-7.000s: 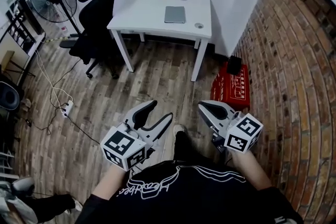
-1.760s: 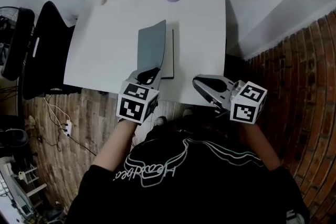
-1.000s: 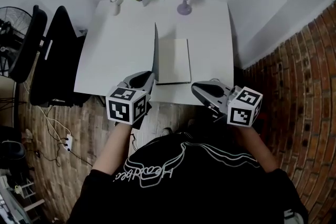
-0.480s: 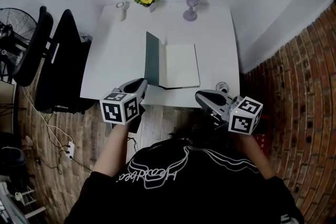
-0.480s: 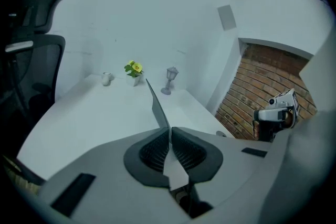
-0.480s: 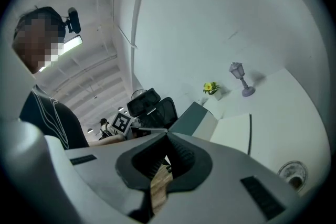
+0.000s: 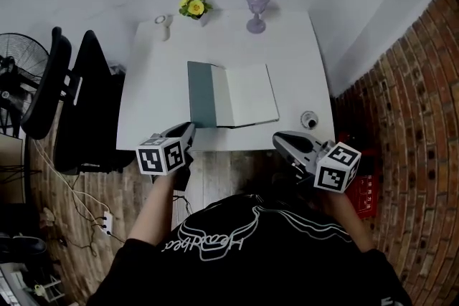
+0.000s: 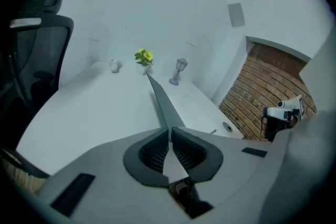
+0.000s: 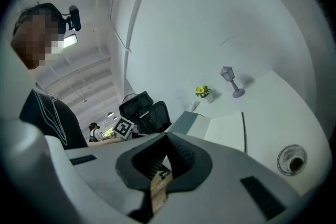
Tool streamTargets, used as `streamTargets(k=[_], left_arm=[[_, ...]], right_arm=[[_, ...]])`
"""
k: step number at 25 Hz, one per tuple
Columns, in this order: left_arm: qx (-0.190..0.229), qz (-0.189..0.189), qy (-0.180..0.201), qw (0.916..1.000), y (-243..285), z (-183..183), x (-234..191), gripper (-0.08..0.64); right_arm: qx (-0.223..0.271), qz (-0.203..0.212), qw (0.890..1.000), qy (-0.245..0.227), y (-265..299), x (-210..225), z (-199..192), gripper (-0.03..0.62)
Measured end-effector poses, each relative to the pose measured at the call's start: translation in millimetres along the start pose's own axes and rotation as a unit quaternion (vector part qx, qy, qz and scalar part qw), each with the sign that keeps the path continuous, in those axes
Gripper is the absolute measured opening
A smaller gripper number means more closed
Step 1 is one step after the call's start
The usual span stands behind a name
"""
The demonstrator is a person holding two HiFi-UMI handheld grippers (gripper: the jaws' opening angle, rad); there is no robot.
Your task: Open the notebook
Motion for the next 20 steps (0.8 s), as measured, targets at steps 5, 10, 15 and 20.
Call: streamTargets(k=[5,10,15,20], left_arm=[[-0.012,-0.013,-0.026,0.9995,7,-11,-20,0.044],[-0.020,-0.014,-0.012,0.9996,11,-19,-27,0.044],[-0.011,-0.009,-0.014,0.9998,11,-27,-42,0.054],[0.009,-0.043,-0.014,0.9990,5,-32,-34,0.197]], right_arm=[[0.006,-0.014,1.000,0.018,2,1,-16,0.000],[0.004,-0.018,0.999,0.027,6,-2,-26,0.000],[-0.004,-0.016,1.000,0.024,15,-6,-26,0.000],[-0.009,-0.013,1.000,0.013,19,-12,-22,0.000]])
Point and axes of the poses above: the fingertips, and each gripper's own axes: y forward along the fingers, x to its right, z out of its top, the point moved 3 cm from there along -y, backward along the fingers, and after that the axes turned 10 degrees about -x, right-handed, at the moved point
